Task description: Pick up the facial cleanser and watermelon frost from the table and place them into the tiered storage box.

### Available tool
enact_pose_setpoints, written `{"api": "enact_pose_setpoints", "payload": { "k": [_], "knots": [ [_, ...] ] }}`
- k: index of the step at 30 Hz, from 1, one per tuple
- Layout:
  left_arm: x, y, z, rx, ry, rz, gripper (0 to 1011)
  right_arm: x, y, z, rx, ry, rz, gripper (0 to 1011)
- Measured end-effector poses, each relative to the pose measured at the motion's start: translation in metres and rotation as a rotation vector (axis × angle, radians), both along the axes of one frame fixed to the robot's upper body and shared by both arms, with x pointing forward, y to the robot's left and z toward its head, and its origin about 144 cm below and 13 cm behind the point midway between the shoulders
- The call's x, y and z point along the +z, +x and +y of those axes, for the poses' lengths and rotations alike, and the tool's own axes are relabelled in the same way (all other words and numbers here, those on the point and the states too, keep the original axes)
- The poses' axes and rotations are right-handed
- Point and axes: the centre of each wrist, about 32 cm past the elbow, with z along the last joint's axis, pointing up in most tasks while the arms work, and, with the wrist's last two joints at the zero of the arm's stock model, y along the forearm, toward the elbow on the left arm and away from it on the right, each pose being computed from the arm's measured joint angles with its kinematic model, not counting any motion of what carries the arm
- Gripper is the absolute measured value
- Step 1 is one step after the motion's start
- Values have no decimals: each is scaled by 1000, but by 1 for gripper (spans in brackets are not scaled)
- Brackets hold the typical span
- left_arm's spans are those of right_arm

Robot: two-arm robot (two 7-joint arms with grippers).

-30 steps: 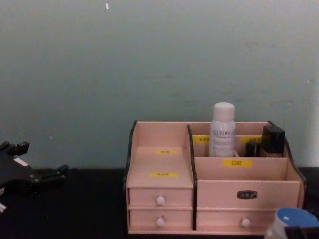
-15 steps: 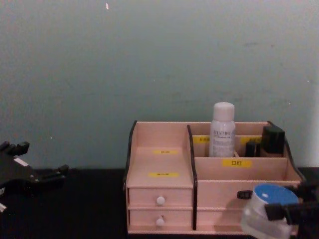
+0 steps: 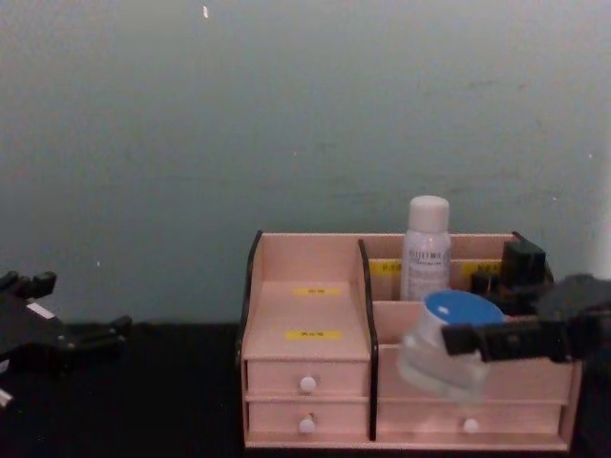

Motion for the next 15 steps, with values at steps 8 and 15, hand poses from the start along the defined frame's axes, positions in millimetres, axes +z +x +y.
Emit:
{"api": "enact_pose_setpoints", "payload": {
  "k": [8,15],
  "knots": [
    [0,0,0,0,0,0,1001,6,16,17,25,-4,-26,707],
    [0,0,0,0,0,0,1001,12,29,31,43,-6,-49,707]
  ]
}}
